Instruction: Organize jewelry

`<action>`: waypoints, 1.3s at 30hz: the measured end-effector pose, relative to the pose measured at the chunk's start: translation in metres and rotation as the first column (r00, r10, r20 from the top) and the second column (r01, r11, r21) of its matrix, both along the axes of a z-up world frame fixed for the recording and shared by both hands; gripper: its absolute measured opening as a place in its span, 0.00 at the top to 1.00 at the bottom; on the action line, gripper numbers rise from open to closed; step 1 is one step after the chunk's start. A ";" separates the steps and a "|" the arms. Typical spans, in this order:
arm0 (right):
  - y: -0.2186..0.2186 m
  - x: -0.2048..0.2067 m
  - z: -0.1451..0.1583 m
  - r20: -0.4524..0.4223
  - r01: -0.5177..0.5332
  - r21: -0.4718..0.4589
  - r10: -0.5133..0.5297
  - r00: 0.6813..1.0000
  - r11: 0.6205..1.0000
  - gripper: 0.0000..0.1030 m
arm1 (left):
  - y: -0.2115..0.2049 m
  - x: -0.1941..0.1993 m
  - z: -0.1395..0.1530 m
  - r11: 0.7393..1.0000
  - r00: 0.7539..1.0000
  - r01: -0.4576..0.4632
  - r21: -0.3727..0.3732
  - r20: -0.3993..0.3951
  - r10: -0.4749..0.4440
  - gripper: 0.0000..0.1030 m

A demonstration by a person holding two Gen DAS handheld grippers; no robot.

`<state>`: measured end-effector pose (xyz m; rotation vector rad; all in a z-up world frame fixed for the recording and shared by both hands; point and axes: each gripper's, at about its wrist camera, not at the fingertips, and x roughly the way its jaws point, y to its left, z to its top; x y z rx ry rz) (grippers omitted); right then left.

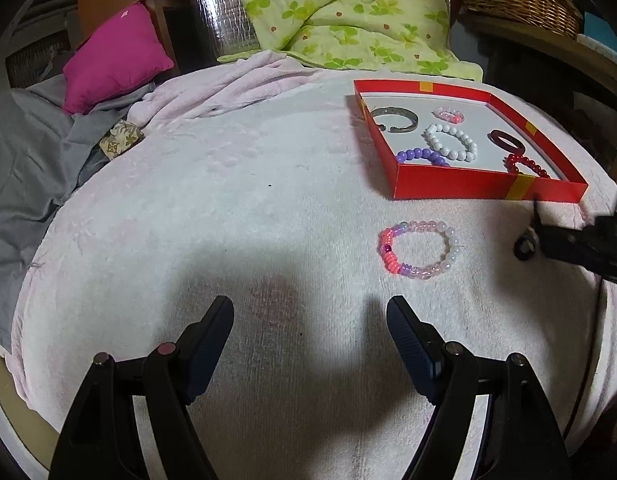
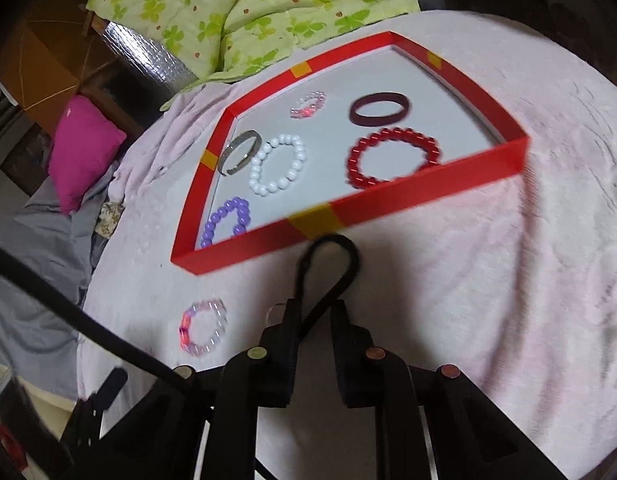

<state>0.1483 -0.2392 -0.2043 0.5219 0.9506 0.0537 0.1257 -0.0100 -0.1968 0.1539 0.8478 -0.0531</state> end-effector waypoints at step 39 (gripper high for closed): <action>0.032 0.022 0.000 0.058 0.047 -0.159 -0.038 0.998 0.986 0.80 | -0.009 -0.005 -0.002 0.999 0.999 0.032 0.015 -0.002 -0.032 0.23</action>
